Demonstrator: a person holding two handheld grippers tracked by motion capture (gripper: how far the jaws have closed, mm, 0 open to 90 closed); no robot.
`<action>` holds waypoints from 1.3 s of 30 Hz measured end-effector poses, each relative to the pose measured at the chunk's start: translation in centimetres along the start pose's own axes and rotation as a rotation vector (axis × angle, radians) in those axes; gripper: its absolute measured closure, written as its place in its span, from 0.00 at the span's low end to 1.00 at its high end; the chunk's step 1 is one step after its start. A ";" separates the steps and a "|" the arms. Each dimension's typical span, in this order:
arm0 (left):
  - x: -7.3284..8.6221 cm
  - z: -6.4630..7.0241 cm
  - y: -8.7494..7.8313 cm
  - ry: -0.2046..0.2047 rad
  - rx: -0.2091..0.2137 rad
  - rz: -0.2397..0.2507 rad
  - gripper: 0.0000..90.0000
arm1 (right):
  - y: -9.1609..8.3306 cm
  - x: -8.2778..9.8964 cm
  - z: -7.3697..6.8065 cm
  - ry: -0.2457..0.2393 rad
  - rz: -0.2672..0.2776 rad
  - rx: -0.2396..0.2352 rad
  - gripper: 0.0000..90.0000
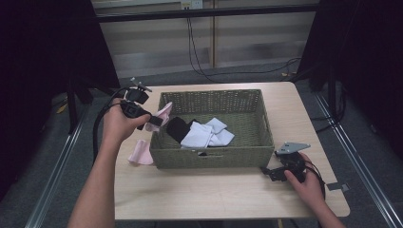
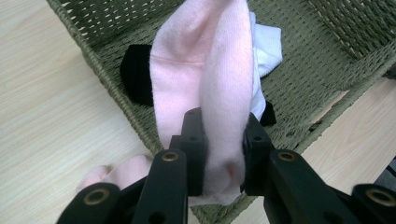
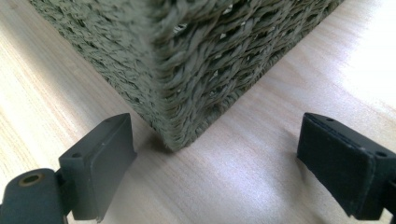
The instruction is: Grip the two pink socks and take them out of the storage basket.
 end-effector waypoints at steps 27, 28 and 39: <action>2.0 -3.4 -1.7 -0.077 -0.030 0.057 0.83 | 0.0 0.0 0.0 0.003 0.000 -0.003 0.11; 2.1 -3.6 -1.7 -0.075 -0.036 0.056 0.83 | 0.0 0.0 0.0 0.003 0.000 -0.003 0.11; 3.4 -4.9 -1.4 -0.106 -0.057 0.059 0.82 | 0.0 0.0 0.0 0.000 -0.001 -0.003 0.11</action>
Point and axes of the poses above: each handheld gripper's, and its own axes: y roughly forward along the jaws, x roughly out of its underside, z roughly to its right, the point moved 6 cm from there along y, roughly forward along the jaws, and after that the axes turned 12 degrees about -y, right-handed, at the moved point
